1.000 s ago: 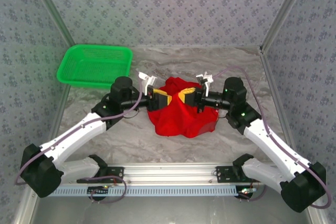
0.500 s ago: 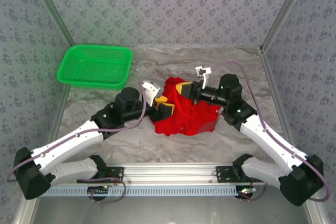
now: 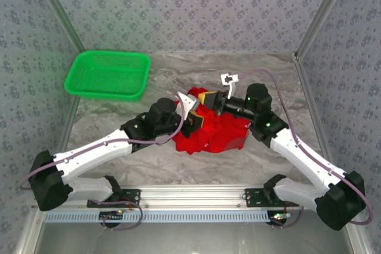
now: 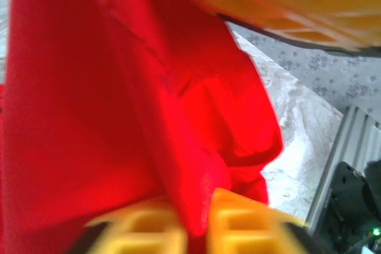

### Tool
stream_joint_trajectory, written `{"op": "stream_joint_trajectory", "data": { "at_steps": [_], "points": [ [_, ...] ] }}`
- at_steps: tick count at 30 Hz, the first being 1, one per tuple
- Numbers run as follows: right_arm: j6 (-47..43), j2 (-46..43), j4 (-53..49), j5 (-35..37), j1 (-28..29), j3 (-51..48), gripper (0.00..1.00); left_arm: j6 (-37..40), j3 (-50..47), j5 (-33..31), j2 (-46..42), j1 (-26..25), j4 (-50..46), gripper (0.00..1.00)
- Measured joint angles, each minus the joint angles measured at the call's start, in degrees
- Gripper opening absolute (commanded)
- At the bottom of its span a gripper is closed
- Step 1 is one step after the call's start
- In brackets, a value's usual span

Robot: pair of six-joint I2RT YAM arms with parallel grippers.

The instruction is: Fold the inside-out t-shirt

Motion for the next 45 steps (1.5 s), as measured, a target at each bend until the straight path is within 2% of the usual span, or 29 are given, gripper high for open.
{"op": "stream_joint_trajectory", "data": {
  "at_steps": [1, 5, 7, 11, 14, 18, 26, 34, 36, 38, 42, 45],
  "points": [
    [-0.04, -0.13, -0.87, 0.52, -0.2, 0.07, 0.01, 0.0, -0.63, 2.05, -0.33, 0.57, 1.46, 0.0],
    [-3.65, -1.29, -7.8, 2.58, -1.42, 1.36, 0.26, -0.37, -6.58, 12.74, -4.35, 5.66, 8.04, 0.0],
    [-7.28, -2.58, -11.87, 2.51, -1.99, 2.29, 0.33, -0.48, -8.74, 17.84, -6.4, 8.52, 9.86, 0.0],
    [-15.87, -6.49, -20.72, 1.73, -2.62, 4.42, 0.41, -0.04, -10.6, 26.67, -8.76, 12.72, 12.63, 0.0],
    [-21.22, -8.66, -25.83, 1.95, -2.84, 5.05, 0.47, 1.22, -10.95, 31.08, -10.36, 14.01, 13.22, 0.0],
    [-25.62, -7.34, -29.49, 1.51, -3.39, 4.04, 0.57, 3.06, -10.93, 34.69, -12.04, 14.93, 13.18, 0.0],
    [-29.81, -4.0, -29.33, -2.97, -3.45, -2.64, 0.61, 3.82, -10.93, 36.46, -12.11, 15.37, 11.93, 0.0],
    [-30.8, -2.99, -23.3, -5.7, -3.67, -6.56, 0.62, 3.78, -10.93, 36.48, -12.02, 15.37, 11.78, 0.0],
    [-30.73, -1.31, -20.48, -5.92, -3.65, -6.58, 0.61, 3.78, -10.93, 36.65, -12.02, 15.37, 11.65, 0.0],
    [-30.34, 1.14, -16.61, -6.78, -3.54, -6.56, 0.53, 3.8, -10.93, 36.72, -12.02, 15.37, 11.58, 0.0],
    [-27.85, 6.45, -10.84, -10.64, -3.28, -5.29, 0.02, 3.78, -10.95, 36.63, -12.02, 15.76, 11.45, 0.0],
    [-24.46, 6.71, -8.81, -14.08, -3.39, -5.2, 0.0, 3.15, -12.07, 34.97, -12.11, 17.4, 11.85, 0.02]
  ]
}}
